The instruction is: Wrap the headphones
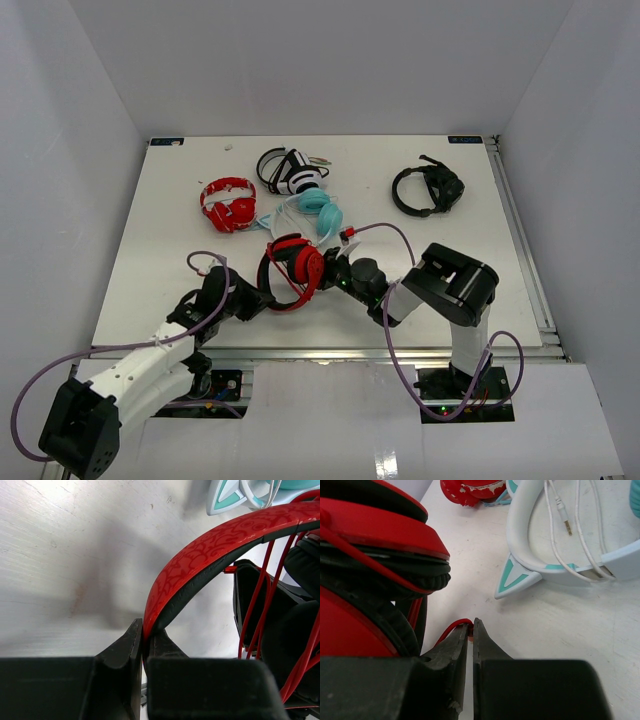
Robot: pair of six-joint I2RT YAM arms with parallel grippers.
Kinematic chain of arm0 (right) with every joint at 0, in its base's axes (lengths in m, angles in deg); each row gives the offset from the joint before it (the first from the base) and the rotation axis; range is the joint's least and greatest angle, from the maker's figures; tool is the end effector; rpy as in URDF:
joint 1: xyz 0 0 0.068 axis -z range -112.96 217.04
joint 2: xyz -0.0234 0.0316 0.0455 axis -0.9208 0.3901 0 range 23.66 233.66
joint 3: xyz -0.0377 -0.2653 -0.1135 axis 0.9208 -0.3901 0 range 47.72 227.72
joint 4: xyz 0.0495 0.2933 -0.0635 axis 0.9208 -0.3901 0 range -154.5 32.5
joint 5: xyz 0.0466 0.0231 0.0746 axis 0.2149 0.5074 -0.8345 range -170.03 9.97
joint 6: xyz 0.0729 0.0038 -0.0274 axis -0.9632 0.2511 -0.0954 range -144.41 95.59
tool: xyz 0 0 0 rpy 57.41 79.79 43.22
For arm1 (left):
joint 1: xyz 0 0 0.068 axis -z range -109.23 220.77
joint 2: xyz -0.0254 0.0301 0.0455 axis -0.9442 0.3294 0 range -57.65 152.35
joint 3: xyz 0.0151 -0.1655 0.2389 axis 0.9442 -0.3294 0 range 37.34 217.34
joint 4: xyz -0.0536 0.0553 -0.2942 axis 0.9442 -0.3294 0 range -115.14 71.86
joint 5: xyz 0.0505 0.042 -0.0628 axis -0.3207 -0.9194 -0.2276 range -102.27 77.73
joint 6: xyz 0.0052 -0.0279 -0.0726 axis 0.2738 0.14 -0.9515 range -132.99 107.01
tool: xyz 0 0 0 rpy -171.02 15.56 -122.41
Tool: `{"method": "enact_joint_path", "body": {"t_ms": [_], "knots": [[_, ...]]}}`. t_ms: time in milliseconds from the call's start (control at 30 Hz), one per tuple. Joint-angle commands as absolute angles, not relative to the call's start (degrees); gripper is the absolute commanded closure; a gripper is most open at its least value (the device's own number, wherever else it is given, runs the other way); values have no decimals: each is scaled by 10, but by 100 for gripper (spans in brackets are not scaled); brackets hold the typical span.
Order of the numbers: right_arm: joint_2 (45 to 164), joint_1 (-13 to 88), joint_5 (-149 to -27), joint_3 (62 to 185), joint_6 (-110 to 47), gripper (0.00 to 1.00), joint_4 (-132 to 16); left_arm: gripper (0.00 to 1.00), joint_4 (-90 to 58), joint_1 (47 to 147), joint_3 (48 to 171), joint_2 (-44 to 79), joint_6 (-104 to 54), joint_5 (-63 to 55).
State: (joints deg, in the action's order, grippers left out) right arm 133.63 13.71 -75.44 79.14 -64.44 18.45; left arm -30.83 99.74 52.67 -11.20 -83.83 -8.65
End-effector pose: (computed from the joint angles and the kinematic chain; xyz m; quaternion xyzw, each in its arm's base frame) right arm 0.2271 0.2962 0.1005 -0.0562 0.7207 0.4825 0.4947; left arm 0.1782 -0.1033 0.1227 -0.3170 0.8631 -0.3186 0.2303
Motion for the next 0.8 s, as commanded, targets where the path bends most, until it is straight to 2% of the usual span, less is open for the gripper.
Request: {"method": "enact_joint_path", "body": {"t_ms": [0,400,533,633,767], "knots": [[1343,158,-788,818,-691,91,508,100,-291,999,532,-147,-790,-67],[1316,182,-895,822,-714,92,508,100,-295,999,535,-163,-758,-74],[1326,195,-910,823,-765,83,508,100,-296,999,541,-157,-741,-72],[1335,200,-912,823,-774,80,508,100,-286,999,535,-150,-716,-65],[1352,205,-931,828,-771,85,508,100,-260,999,520,-146,-682,-49]]}}
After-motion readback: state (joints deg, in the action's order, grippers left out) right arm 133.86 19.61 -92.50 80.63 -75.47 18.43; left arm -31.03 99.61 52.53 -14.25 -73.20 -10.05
